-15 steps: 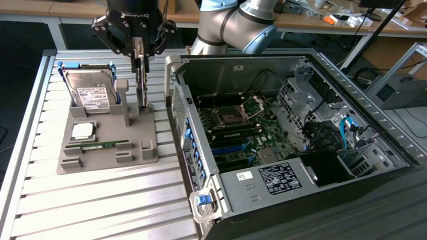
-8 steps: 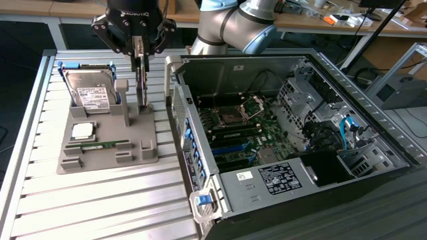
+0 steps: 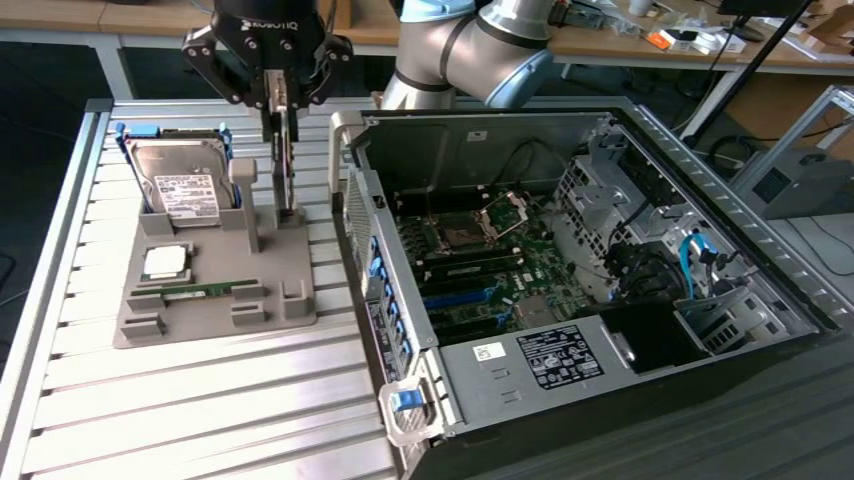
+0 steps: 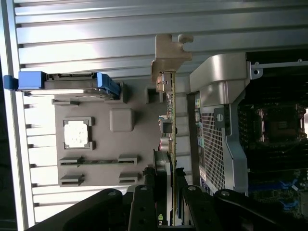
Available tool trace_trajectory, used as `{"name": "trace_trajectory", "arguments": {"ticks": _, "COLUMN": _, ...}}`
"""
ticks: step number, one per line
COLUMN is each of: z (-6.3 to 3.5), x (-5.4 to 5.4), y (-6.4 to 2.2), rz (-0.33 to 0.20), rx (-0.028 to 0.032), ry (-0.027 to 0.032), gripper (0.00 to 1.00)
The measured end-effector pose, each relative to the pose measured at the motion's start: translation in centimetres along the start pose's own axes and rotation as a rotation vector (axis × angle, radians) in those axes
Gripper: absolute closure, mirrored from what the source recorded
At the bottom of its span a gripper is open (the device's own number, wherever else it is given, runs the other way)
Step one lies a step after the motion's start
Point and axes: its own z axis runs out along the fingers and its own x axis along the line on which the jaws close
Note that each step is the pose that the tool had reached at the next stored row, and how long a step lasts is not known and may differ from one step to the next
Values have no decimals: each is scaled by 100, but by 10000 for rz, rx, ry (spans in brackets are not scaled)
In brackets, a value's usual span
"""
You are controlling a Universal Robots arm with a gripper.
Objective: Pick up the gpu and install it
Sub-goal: 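Pick up the gpu and move the gpu toward the slot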
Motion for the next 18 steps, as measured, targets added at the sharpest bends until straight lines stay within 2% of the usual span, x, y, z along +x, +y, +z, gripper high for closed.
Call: {"name": "trace_trajectory", "arguments": {"ticks": 18, "z": -52, "x": -1, "y": 2, "rz": 0, "rx": -1, "ry": 0, "gripper": 73}}
